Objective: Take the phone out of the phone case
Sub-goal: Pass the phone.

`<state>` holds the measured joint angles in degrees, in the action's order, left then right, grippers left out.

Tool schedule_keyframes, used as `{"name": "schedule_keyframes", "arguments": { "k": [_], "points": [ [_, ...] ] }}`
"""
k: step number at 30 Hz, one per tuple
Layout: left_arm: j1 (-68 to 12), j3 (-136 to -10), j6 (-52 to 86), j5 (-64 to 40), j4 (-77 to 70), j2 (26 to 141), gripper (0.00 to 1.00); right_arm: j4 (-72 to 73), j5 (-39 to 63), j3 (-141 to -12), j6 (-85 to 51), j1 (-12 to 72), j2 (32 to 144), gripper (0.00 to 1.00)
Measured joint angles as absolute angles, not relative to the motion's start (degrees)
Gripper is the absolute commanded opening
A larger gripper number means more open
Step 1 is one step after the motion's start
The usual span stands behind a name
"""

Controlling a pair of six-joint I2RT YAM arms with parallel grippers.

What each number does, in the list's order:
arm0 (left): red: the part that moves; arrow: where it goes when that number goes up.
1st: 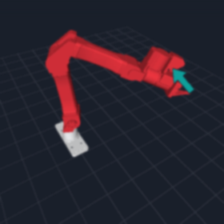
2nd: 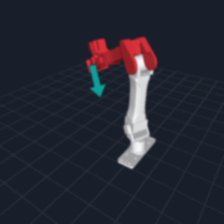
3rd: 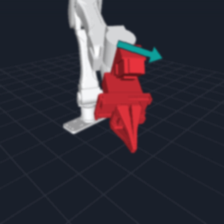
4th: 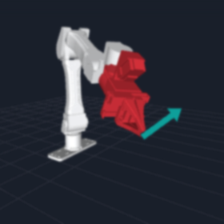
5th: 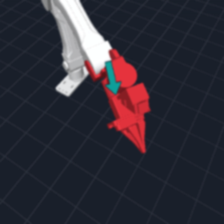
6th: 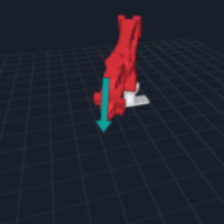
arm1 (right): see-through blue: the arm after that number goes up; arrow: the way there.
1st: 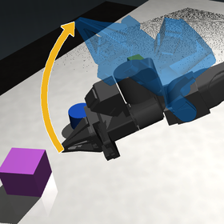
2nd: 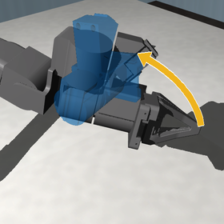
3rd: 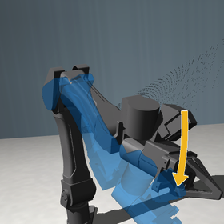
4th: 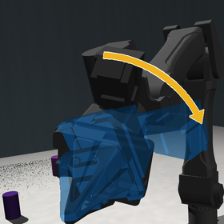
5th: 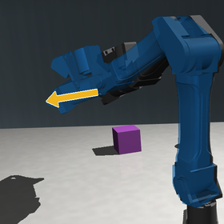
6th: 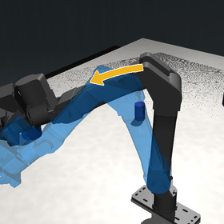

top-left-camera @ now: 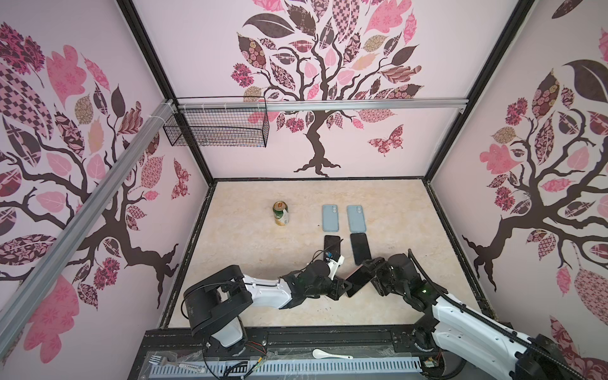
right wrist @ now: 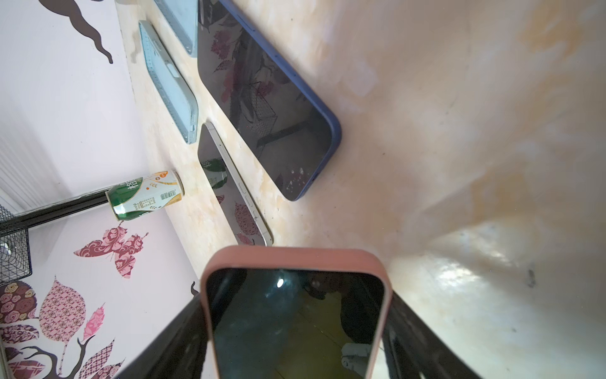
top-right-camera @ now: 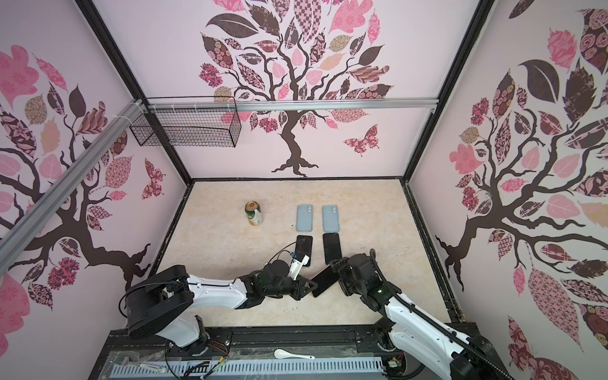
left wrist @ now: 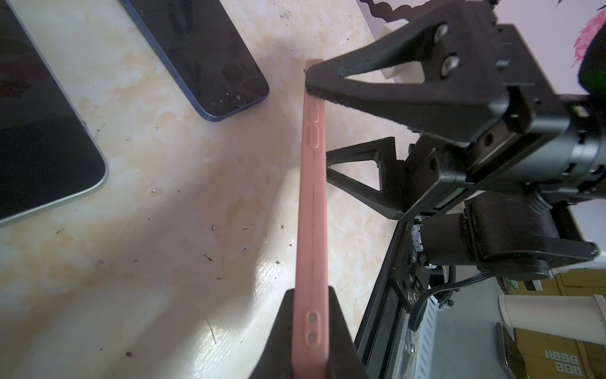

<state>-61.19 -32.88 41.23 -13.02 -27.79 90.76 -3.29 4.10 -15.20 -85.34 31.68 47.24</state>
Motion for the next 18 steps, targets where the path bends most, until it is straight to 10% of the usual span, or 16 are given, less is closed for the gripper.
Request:
{"name": "schedule_keyframes", "arguments": {
  "k": [6,18],
  "points": [
    [-60.8,-32.8,40.9,-12.8,-26.1,88.3,0.0,-3.8,3.4,-16.6,-81.4,31.7,46.7,0.99],
    [-56.8,-34.8,34.5,-2.5,-0.4,69.0,0.0,-2.0,-2.9,-25.9,-47.8,31.7,38.6,0.99]
  ]
}}
